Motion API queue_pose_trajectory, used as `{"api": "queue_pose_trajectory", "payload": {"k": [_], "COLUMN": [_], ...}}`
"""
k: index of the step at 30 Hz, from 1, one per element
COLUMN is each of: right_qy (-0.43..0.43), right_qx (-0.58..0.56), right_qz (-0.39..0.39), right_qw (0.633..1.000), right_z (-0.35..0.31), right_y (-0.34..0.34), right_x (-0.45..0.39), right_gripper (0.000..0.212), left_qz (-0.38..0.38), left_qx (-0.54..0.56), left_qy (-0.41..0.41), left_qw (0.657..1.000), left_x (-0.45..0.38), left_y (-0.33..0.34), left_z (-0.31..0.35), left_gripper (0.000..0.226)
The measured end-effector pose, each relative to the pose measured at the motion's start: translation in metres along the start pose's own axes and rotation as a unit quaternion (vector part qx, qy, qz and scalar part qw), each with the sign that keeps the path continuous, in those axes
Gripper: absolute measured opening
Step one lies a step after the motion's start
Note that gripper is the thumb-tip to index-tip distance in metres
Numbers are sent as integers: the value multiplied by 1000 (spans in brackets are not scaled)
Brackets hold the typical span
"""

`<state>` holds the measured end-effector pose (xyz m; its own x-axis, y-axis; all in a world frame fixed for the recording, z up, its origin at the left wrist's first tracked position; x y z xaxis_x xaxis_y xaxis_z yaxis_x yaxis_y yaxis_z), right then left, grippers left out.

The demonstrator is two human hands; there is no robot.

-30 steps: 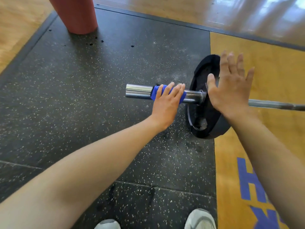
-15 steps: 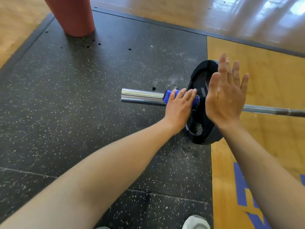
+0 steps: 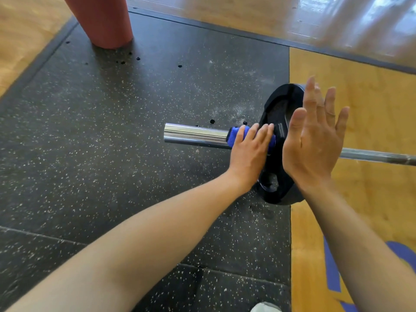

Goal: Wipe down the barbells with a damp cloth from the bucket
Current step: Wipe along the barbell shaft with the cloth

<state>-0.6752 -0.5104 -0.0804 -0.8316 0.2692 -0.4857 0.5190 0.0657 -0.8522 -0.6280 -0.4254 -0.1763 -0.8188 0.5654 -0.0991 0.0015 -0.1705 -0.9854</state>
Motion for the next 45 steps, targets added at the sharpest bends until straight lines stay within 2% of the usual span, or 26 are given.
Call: {"api": "queue_pose_trajectory", "payload": {"k": [3,6,10,15,19,23,28,34,38,41,43,45], "right_qy": [-4,-3,0,0,0,-3,1,-10,-10,-17,-40,-43], "right_qx": [18,21,45,56,56,46,37,42,6,-3,31,48], "right_qz": [1,1,9,5,2,-7,-3,-42,-60,-10,2,-15], "right_qw": [1000,1000,999,998,998,999,999,998,998,1000,999,998], "right_z": [-1,-2,-3,0,-1,-3,-3,2,6,4,2,5], "right_y": [0,1,5,6,7,5,5,14,22,18,16,22], "right_x": [-1,-2,-6,-10,-12,-15,-17,-47,-84,-102,-94,-76], "right_gripper": [65,65,67,68,68,69,64,65,71,69,64,63], "left_qz": [-1,62,96,75,72,104,147,161,155,128,123,129], "left_qx": [-1,-42,-29,-39,-48,-26,-59,-36,-89,-122,-102,-62], "left_qy": [12,-39,-70,17,56,9,-27,-98,9,53,21,-55], "left_qw": [1000,996,992,996,995,994,987,981,984,983,987,988], "left_x": [9,27,21,0,-5,14,42,28,-1,-20,-24,-27], "left_y": [-4,-2,7,14,14,7,-4,3,16,16,9,6], "left_z": [-32,-79,-73,-13,-22,-85,-170,-151,-106,-115,-145,-172], "left_gripper": [70,75,76,68,64,65,64,89,86,87,91,92]}}
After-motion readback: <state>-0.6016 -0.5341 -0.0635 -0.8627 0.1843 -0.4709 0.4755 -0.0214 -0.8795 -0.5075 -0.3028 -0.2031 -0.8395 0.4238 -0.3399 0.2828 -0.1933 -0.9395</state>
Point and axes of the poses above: each hand's wrist, its own x-axis away from the middle knuckle, its own y-axis out of the palm, z = x × y, the point moved 2 cm from there along -x, towards the middle knuckle, and after that the axes turned 8 degrees about -y, right-handed, at the moved point
